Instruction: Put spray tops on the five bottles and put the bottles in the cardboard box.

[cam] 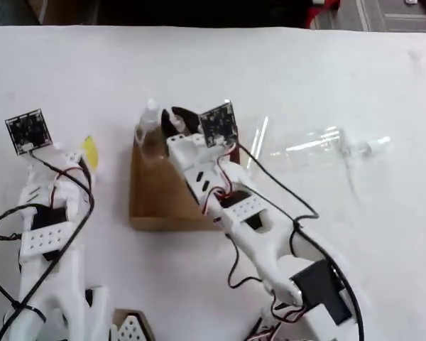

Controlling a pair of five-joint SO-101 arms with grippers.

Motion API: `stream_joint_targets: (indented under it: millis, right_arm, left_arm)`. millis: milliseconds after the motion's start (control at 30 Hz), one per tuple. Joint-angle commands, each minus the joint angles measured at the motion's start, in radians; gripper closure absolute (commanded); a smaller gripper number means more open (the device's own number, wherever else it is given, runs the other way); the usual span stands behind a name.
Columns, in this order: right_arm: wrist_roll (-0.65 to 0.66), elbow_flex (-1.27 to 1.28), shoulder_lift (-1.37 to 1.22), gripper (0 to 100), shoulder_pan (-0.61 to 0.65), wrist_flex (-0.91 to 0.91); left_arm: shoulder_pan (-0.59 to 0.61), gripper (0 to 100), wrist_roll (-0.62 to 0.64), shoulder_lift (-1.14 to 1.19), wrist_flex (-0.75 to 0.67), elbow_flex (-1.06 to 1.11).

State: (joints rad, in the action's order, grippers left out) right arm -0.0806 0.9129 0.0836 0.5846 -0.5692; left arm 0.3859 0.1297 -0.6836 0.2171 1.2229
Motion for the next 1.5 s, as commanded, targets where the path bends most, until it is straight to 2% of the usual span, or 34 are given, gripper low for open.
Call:
stream_joint_targets:
  millis: [0,200,1467]
  right_arm:
    - [0.021,-0.081,-0.033,98.3,-0.018,-0.022]
    - [0.021,-0.140,-0.111,98.3,-0.019,-0.022]
    - [0.017,-0.226,-0.188,97.9,-0.044,-0.021]
  left_arm:
    - [-0.007,77,-0.011,-0.008,-0.031,-0.014]
    - [-0.007,77,-0.011,-0.008,-0.031,-0.014]
    - [-0.010,77,-0.011,-0.008,-0.031,-0.014]
